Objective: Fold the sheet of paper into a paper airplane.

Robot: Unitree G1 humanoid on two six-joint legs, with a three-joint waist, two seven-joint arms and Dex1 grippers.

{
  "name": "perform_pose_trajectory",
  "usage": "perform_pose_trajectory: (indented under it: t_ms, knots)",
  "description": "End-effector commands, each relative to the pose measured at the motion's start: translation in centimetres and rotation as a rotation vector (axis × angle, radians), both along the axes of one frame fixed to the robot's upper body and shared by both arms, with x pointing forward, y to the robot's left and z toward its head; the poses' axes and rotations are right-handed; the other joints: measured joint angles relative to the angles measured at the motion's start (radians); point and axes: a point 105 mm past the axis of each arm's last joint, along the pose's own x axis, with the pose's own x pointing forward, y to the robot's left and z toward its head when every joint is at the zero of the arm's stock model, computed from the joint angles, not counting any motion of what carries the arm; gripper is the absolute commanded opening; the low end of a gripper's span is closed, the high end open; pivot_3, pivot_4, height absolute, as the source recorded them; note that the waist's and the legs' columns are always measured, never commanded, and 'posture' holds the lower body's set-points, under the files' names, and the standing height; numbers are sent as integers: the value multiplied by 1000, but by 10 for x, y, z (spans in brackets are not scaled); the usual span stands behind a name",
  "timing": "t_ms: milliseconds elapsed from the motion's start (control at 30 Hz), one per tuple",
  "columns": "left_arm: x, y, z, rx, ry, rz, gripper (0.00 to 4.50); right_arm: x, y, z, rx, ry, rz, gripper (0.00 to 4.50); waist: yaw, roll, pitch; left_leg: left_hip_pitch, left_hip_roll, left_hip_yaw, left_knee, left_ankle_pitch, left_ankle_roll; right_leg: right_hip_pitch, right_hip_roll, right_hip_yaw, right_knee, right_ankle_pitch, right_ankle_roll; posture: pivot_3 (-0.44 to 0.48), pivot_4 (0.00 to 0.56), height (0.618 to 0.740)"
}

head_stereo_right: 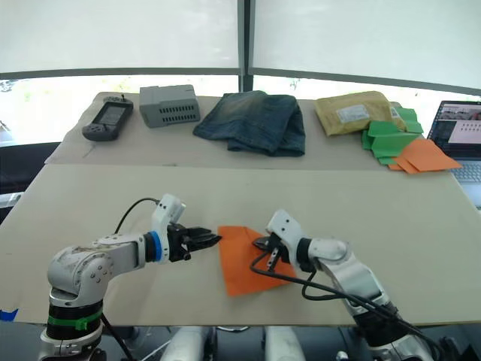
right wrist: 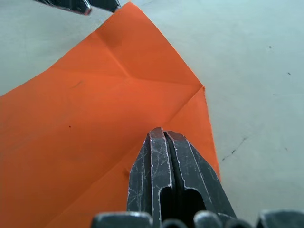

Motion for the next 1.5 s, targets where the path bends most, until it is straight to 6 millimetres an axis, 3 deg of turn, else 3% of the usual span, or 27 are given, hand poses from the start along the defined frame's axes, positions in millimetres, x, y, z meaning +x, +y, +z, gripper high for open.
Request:
perform_pose_trajectory:
  t_ms: [33,67,167,333,567,800,933,1067,1267,1500]
  knots:
    - [0,-10,4,-4,-24,-23,2511,-2,-2,-13,-30,41,-9,0,-1,0,0,0,0,0,0,0,0,0,0,0,0,0,0,0,150,722]
    - [0,-12,3,-5,-20,-24,2511,-1,-3,-12,-28,37,-15,0,-1,0,0,0,0,0,-1,0,0,0,0,0,0,0,0,0,150,722]
    - [1,-15,1,-6,-12,-48,1799,3,-6,-4,-13,11,-44,0,-1,0,0,0,0,0,-1,0,0,0,0,0,0,0,-1,0,150,722]
    - [10,-23,4,-5,-29,-95,31,11,-10,15,30,-40,-96,0,3,0,0,-2,0,0,-1,0,0,-3,0,0,0,0,-1,0,150,722]
    - [41,-27,16,32,-104,-173,8,27,-20,46,55,-135,-163,0,5,0,1,-14,-4,1,0,0,0,-12,-1,1,0,1,0,0,150,722]
    - [58,-26,19,59,-157,-191,8,31,-17,55,81,-161,-184,0,5,0,1,-18,-4,1,-3,-1,1,-15,0,0,-1,3,3,0,150,722]
    - [59,-29,17,74,-180,-208,8,26,-14,43,68,-117,-176,0,7,0,1,-19,-3,1,-2,-1,1,-15,-1,0,-1,3,4,0,150,722]
    - [53,-36,12,114,-217,-251,8,15,-18,15,24,-23,-190,0,14,0,1,-19,-3,2,0,-1,1,-14,-1,0,-1,3,6,0,150,722]
    - [43,-46,13,117,-244,-297,8,12,-21,9,25,-10,-206,0,16,0,1,-18,-3,4,1,-1,1,-13,-1,0,-1,2,7,0,150,722]
    - [28,-60,18,169,-410,-425,8,15,-21,2,18,-4,-223,0,17,0,1,-18,-3,5,1,-1,1,-13,-1,1,-1,2,6,0,150,722]
